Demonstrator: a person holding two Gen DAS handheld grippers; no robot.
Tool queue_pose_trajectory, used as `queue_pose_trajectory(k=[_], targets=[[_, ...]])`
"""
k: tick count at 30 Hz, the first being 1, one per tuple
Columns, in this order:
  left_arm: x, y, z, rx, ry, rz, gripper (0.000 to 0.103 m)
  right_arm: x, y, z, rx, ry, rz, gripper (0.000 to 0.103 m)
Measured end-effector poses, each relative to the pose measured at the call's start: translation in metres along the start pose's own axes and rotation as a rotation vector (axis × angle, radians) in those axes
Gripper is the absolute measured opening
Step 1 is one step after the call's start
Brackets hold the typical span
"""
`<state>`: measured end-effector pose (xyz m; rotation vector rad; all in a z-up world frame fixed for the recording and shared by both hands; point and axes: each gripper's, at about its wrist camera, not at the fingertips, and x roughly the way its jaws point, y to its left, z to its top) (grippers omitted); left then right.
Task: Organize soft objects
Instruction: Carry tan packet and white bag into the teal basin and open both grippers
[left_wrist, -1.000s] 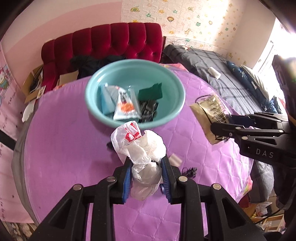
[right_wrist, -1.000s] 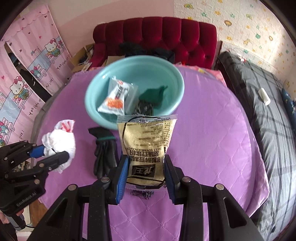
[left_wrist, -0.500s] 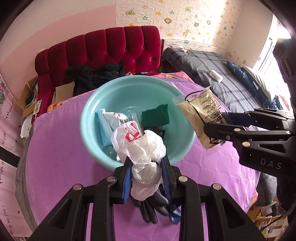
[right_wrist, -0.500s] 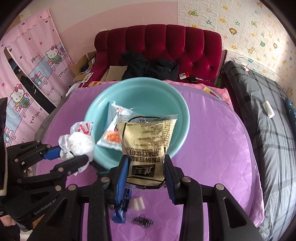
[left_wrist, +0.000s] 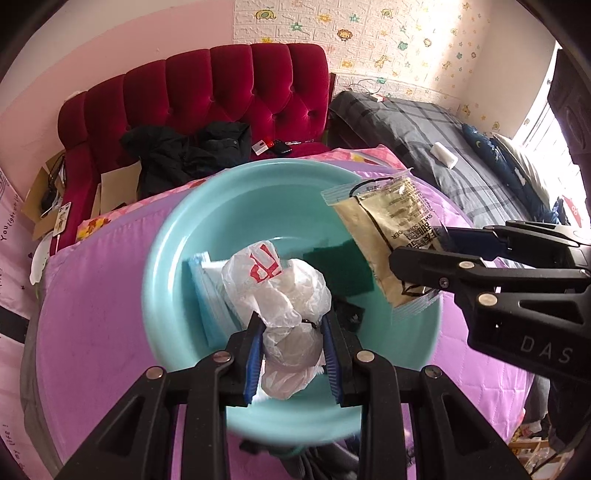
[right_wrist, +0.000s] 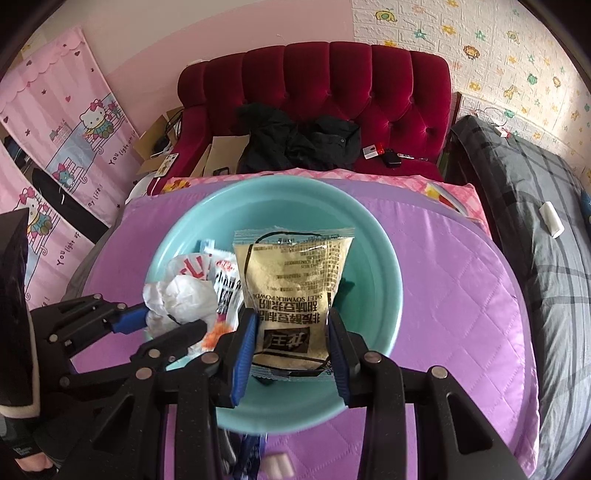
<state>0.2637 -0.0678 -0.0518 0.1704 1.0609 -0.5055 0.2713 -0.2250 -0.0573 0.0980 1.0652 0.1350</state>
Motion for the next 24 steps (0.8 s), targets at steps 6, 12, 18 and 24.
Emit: queue_pose_trajectory(k=[6,12,18,24], targets=[[0.027,0.007,0.013,0.004,0.015,0.001,0.032,0.026,-0.002,0.013,0.011,0.018,-0.014,0.040],[0.049,0.015,0.022,-0.009,0.033,-0.008,0.032,0.055,-0.011,0.024,0.062,0.039,0.020,0.040],[0.059,0.016,0.029,0.015,0.043,0.000,0.032,0.071,-0.014,0.030,0.072,0.056,0.007,0.040],[0.060,0.014,0.031,0.030,0.041,0.018,0.034,0.073,-0.015,0.030,0.081,0.055,0.026,0.042]])
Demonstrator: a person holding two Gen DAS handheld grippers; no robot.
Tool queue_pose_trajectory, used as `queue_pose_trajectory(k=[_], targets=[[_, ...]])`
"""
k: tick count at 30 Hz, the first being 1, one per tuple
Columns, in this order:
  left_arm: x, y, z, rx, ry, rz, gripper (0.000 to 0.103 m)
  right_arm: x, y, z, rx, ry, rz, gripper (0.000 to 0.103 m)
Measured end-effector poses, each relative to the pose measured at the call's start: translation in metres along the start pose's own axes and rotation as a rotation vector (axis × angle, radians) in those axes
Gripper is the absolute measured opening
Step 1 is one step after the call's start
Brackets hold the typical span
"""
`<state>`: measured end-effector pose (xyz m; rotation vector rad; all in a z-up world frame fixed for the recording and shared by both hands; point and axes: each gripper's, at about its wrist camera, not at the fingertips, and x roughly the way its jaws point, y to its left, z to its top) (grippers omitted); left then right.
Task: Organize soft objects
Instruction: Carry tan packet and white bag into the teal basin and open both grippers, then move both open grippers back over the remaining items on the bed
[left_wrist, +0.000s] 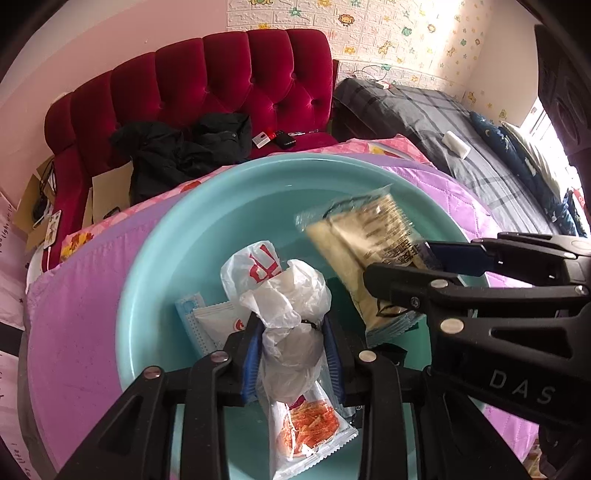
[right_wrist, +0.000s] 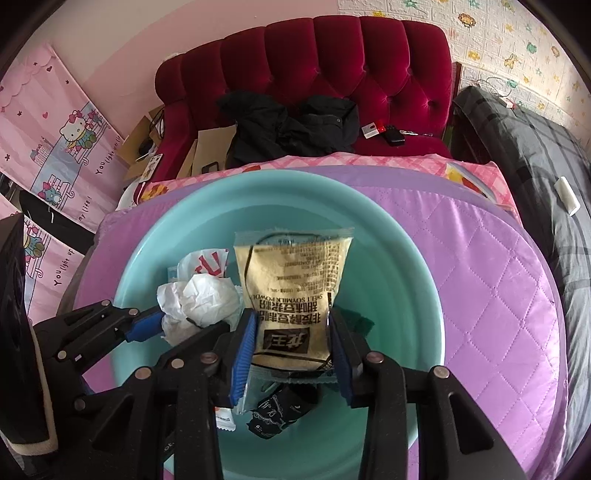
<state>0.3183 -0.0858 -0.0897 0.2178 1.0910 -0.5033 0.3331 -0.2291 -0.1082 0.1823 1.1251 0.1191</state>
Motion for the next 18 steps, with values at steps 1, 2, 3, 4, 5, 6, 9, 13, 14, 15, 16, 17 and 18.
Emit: queue_pose_trajectory(k=[1,2,3,4,5,6,9,13,14,15,16,17,18], targets=[[0.000,0.000,0.000,0.000,-0.001,0.005,0.039,-0.001,0.000,0.001,0.003,-0.007,-0.001,0.042],[0.000,-0.001,0.000,0.000,-0.001,0.013,0.048,-0.003,0.000,0.001,0.004,-0.012,0.001,0.045],[0.000,-0.001,0.000,-0.001,0.002,0.013,0.054,-0.004,0.000,0.002,0.004,-0.019,0.002,0.051],[0.000,-0.002,0.001,-0.003,0.004,0.016,0.072,-0.007,0.001,0.002,0.004,-0.027,-0.001,0.053],[0.000,-0.002,0.001,-0.006,0.008,0.020,0.087,-0.009,0.002,0.003,0.000,-0.032,-0.010,0.055],[0.000,-0.001,0.001,-0.013,0.008,0.024,0.091,-0.011,0.003,0.003,-0.005,-0.037,-0.025,0.059],[-0.005,0.003,0.000,-0.043,-0.014,0.039,0.103,-0.014,0.005,0.002,-0.016,-0.045,-0.060,0.083],[-0.010,0.006,-0.003,-0.062,-0.018,0.042,0.103,-0.019,0.001,-0.002,-0.005,-0.054,-0.087,0.101],[-0.012,0.005,-0.004,-0.061,-0.018,0.043,0.103,-0.021,0.000,-0.003,-0.003,-0.057,-0.090,0.103],[-0.014,0.004,-0.005,-0.060,-0.021,0.043,0.103,-0.023,0.000,-0.005,-0.004,-0.060,-0.094,0.103],[-0.016,0.002,-0.007,-0.057,-0.026,0.046,0.103,-0.026,0.000,-0.007,-0.006,-0.063,-0.098,0.103],[-0.018,0.001,-0.008,-0.054,-0.029,0.048,0.103,-0.028,0.001,-0.008,-0.008,-0.068,-0.102,0.103],[-0.021,-0.001,-0.009,-0.050,-0.032,0.050,0.103,-0.032,0.002,-0.011,-0.011,-0.071,-0.104,0.103]])
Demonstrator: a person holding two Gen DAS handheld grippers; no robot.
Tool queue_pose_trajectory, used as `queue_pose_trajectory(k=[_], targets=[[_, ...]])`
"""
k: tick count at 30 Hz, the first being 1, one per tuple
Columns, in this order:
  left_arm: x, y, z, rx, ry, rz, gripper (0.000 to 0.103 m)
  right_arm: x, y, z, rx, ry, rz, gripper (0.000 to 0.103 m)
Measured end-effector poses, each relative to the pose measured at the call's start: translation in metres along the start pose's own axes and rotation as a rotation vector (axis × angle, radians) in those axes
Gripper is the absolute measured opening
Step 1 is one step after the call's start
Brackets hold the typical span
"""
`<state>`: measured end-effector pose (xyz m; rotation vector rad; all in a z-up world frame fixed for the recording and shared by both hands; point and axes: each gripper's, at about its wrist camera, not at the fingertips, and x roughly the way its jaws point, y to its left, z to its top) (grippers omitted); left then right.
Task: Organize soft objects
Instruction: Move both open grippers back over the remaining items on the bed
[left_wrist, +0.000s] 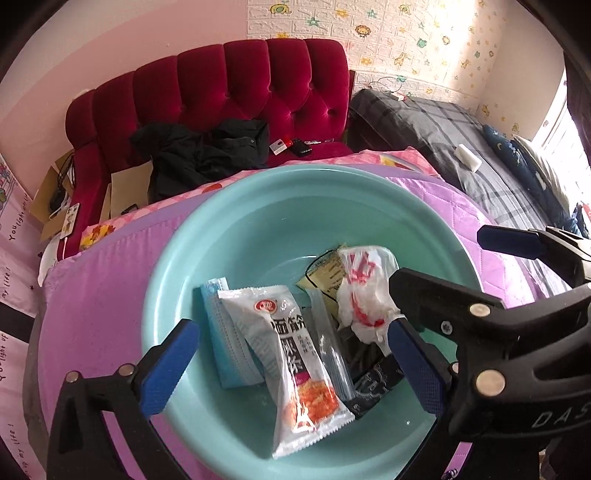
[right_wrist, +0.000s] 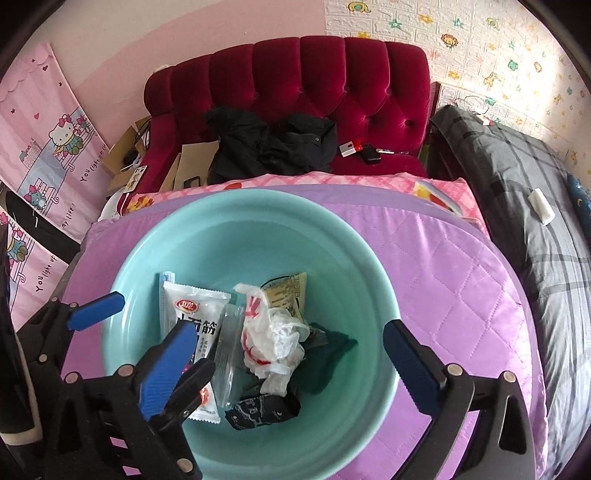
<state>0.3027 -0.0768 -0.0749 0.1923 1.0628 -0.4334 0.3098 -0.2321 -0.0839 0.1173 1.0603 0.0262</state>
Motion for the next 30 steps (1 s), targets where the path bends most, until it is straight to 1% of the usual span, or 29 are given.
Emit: queue_pose_trajectory(k=[8,14,22,24,30], targets=[[-0.032,-0.005,-0.019,-0.015,-0.027,0.006,0.103,-0.032,0.005,-0.020,-0.010,-0.017,0.003,0.103],[-0.056,-0.010,-0.036,-0.025,-0.038,0.012,0.103,-0.056,0.010,-0.044,-0.024,-0.026,0.005,0.103],[-0.087,-0.017,-0.062,-0.023,-0.063,0.041,0.103,-0.082,0.012,-0.077,-0.042,-0.027,0.014,0.103],[-0.095,-0.019,-0.070,-0.021,-0.075,0.042,0.103,-0.087,0.013,-0.084,-0.047,-0.027,0.012,0.103],[-0.110,-0.023,-0.096,-0.017,-0.076,0.041,0.103,-0.101,0.012,-0.108,-0.068,-0.026,0.009,0.103]])
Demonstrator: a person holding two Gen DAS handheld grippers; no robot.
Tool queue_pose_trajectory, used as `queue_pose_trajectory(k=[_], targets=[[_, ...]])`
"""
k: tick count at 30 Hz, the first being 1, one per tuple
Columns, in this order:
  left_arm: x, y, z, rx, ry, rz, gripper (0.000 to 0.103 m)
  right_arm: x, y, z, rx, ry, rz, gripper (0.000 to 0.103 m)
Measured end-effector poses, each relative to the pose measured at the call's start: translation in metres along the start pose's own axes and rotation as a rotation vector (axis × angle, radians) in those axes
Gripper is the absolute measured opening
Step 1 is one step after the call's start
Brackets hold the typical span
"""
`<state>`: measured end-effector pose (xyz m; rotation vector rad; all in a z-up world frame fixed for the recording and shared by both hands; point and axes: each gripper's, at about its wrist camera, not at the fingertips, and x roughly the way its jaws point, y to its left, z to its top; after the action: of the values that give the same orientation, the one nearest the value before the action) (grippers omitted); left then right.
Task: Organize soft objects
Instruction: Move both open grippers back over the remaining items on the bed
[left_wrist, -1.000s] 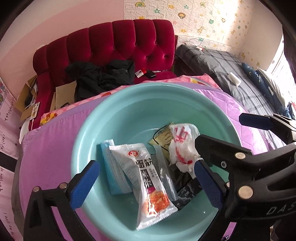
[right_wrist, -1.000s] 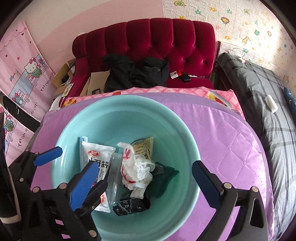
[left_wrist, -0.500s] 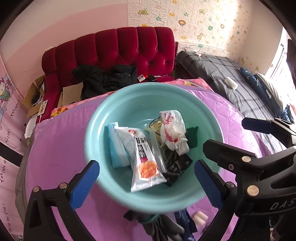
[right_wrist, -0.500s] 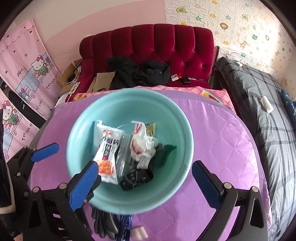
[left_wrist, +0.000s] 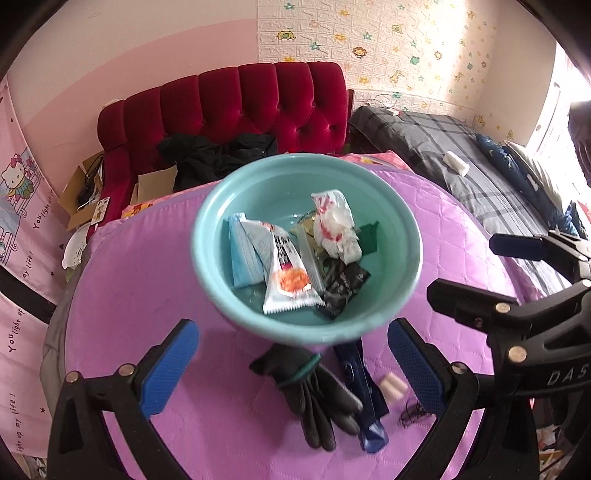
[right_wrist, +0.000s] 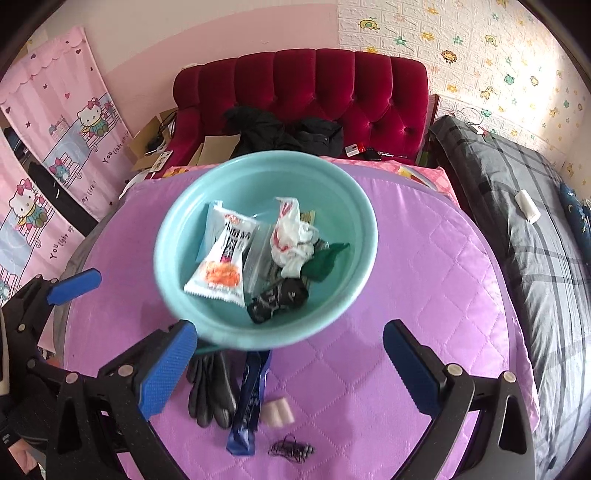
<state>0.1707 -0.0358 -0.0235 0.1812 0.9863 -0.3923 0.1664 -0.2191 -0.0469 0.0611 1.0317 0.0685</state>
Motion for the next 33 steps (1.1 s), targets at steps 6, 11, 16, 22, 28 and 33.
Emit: queue_pose_trajectory(k=[6,11,16,22,28,33], targets=[[-0.011,-0.001,-0.027,-0.002,-0.003,0.005,0.103,-0.008,-0.002,-0.028,0.003,0.012,0.005,0.103],[-0.015,-0.002,-0.053,0.000,-0.003,0.007,0.103,-0.009,-0.003,-0.052,0.000,0.021,-0.003,0.103],[-0.013,-0.005,-0.083,0.001,0.011,0.009,0.103,-0.002,-0.007,-0.076,0.004,0.037,-0.012,0.103],[-0.007,-0.008,-0.116,0.007,0.026,0.022,0.103,0.019,-0.013,-0.110,0.014,0.069,-0.023,0.103],[0.004,-0.005,-0.143,-0.037,0.040,0.029,0.103,0.040,-0.016,-0.133,0.012,0.108,-0.028,0.103],[0.015,-0.004,-0.157,-0.059,0.081,0.019,0.103,0.057,-0.017,-0.146,0.022,0.153,-0.021,0.103]])
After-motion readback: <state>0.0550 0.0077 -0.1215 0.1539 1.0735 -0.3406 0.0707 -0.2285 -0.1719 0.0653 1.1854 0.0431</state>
